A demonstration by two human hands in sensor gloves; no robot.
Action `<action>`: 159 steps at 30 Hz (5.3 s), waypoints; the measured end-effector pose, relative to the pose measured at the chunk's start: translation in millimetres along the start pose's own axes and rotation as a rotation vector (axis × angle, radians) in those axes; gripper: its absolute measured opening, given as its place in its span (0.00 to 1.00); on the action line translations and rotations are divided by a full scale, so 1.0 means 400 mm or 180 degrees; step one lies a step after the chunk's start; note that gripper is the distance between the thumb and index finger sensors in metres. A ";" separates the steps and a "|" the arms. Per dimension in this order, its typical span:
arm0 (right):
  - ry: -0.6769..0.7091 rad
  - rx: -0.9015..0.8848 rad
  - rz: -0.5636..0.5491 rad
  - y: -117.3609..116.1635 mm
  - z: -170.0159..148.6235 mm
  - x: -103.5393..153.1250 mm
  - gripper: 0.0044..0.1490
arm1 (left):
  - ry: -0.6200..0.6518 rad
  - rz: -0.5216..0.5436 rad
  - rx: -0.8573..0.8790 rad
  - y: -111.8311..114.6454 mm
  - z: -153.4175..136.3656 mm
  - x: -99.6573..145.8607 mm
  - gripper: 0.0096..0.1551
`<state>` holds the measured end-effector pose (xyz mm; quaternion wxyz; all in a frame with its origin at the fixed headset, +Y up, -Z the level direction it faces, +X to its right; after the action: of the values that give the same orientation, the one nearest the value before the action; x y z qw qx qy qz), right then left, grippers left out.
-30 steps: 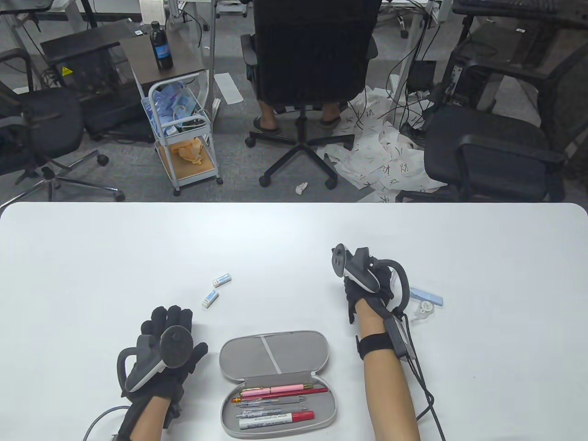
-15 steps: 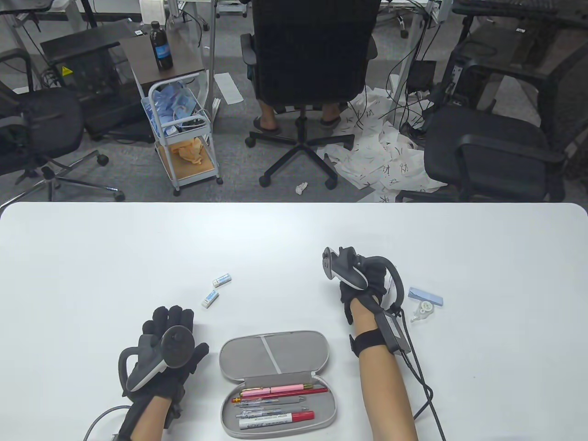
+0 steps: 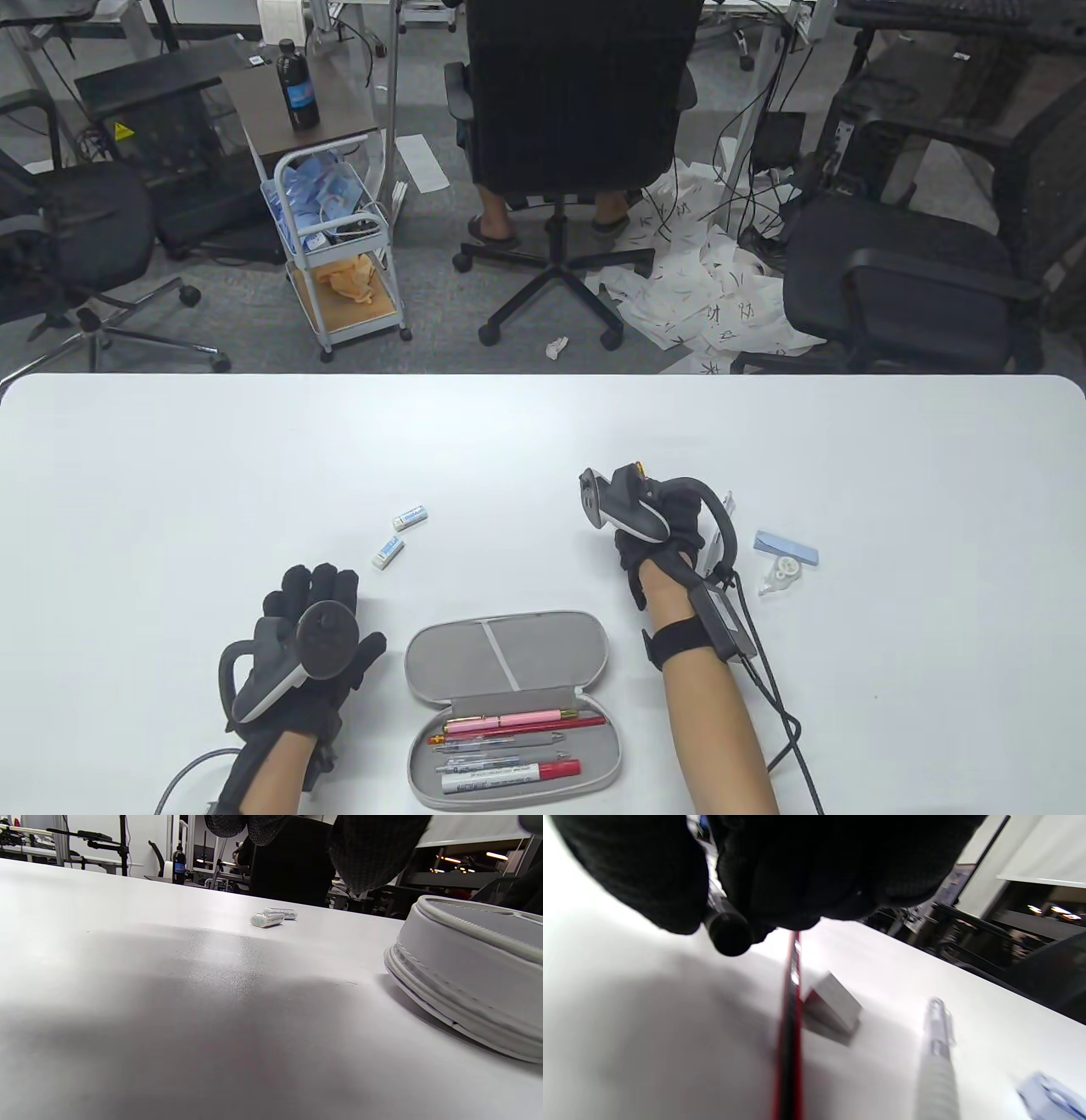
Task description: Pack double-layer zippered pencil case
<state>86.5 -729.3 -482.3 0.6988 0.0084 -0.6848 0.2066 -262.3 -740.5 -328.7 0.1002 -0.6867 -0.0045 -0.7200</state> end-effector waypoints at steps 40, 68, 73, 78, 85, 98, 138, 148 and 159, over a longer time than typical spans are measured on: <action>-0.0317 -0.0516 -0.0001 -0.031 -0.106 0.023 0.25 | -0.0038 0.0001 0.0061 -0.008 0.001 0.006 0.51; -0.0588 -0.0489 0.0782 -0.026 -0.055 -0.094 0.25 | -0.0061 -0.0156 0.0077 0.000 0.001 -0.005 0.51; -0.0220 -0.0529 0.0556 0.037 -0.037 -0.041 0.25 | -0.0056 -0.0141 0.0065 -0.002 0.000 -0.005 0.52; 0.0578 -0.1006 0.0147 0.087 -0.005 0.074 0.26 | -0.0060 -0.0138 0.0054 -0.003 0.000 -0.004 0.52; 0.2349 -0.1063 -0.0214 0.080 0.106 0.284 0.25 | -0.0038 -0.0099 0.0086 -0.003 -0.001 -0.004 0.52; 0.3045 0.0233 -0.0272 -0.039 0.254 0.486 0.24 | -0.0024 -0.0070 -0.0005 -0.006 0.001 0.003 0.52; -0.1807 -0.1298 0.0949 -0.165 -0.260 -0.001 0.28 | 0.0086 0.0029 -0.0013 -0.019 0.021 0.004 0.50; -0.1104 -0.1458 -0.0152 -0.082 -0.245 0.110 0.28 | 0.0121 0.0055 0.0011 -0.021 0.026 0.002 0.51; 0.1616 -0.0776 -0.0470 -0.002 0.105 0.417 0.27 | 0.0185 0.0085 -0.0015 -0.027 0.044 0.012 0.51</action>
<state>42.7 -696.1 -319.3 0.8568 -0.0778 -0.5054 0.0668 -246.7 -728.3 -321.6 0.1084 -0.6658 0.0093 -0.7382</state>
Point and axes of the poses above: the tracker on the back of each hand, its own z axis roughly to the thumb side, its own x axis roughly from the fingertips to the wrist, y = z × x, the point moved 2 cm from there along -x, roughly from the wrist to the fingertips, and after that the axes turned 14 degrees about z, right-handed, at the moved point
